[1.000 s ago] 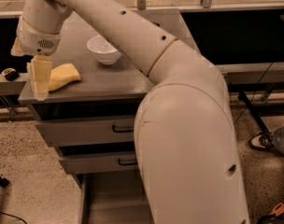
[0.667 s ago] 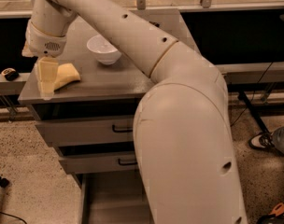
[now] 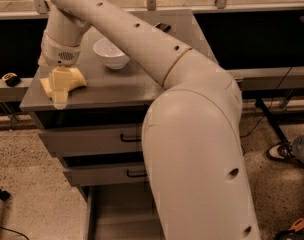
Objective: Place sponge into bottom drawer
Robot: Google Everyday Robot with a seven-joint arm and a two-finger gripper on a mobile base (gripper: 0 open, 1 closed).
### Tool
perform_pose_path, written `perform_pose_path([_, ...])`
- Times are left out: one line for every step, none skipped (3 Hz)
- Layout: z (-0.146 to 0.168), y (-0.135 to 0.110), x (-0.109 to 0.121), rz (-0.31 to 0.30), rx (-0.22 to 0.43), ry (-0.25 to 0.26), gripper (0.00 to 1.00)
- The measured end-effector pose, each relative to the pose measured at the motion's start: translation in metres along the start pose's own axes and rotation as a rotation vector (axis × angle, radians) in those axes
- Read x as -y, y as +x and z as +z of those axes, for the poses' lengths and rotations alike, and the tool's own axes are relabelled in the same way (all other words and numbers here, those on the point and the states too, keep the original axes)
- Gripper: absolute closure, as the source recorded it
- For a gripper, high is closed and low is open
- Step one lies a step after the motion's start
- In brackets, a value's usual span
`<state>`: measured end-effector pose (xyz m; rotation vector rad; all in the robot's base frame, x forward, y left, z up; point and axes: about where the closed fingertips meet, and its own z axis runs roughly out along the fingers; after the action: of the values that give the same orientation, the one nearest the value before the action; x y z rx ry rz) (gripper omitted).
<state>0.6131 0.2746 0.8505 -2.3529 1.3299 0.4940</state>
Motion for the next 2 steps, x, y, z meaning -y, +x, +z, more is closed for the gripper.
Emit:
perform_pose_path([0.0068,0.0029,0.0015,-0.004,-0.011,-0.018,0.18])
perform_pose_path([0.0063,0.0078,0.0010,-0.011,-0.010,-0.019,0.41])
